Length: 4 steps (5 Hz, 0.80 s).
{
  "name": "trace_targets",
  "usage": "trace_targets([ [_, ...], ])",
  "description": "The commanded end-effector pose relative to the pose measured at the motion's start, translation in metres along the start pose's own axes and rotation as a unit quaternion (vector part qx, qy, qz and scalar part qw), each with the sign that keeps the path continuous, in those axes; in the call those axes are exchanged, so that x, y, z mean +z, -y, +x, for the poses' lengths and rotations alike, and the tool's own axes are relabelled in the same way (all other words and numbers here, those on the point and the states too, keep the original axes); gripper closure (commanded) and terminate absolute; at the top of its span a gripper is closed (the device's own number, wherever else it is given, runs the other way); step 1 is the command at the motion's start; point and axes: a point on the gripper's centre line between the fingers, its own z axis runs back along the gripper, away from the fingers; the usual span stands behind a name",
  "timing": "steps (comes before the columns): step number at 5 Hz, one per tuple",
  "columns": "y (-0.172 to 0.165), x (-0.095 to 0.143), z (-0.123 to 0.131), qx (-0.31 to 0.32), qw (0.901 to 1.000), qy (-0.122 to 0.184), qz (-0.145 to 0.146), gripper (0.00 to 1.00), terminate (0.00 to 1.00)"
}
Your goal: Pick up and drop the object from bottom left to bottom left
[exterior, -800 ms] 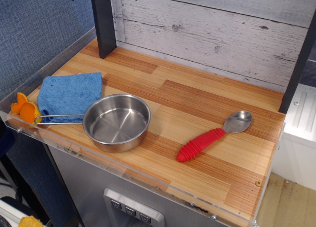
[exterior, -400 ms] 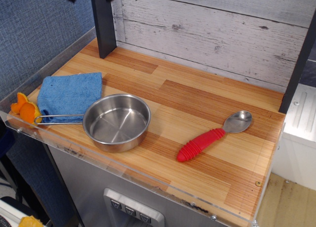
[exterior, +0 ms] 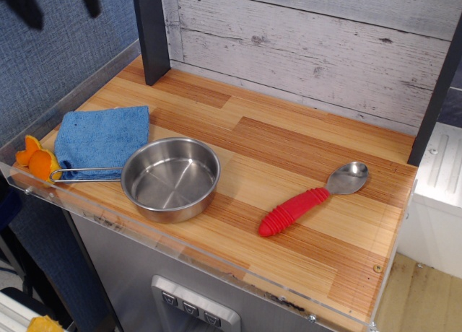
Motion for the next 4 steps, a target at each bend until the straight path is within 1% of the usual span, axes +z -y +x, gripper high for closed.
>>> trace_targets([
  [1,-0.054,-0.003,-0.019,0.111,0.9921,0.003,0.058,0.0,0.0],
  [2,-0.065,-0.018,-0.031,0.096,0.993,-0.01,0.069,0.0,0.0],
  [3,-0.07,-0.031,-0.04,0.085,0.9935,-0.021,0.073,0.0,0.0],
  [4,-0.074,-0.04,-0.046,0.095,0.9921,-0.029,0.076,0.0,0.0],
])
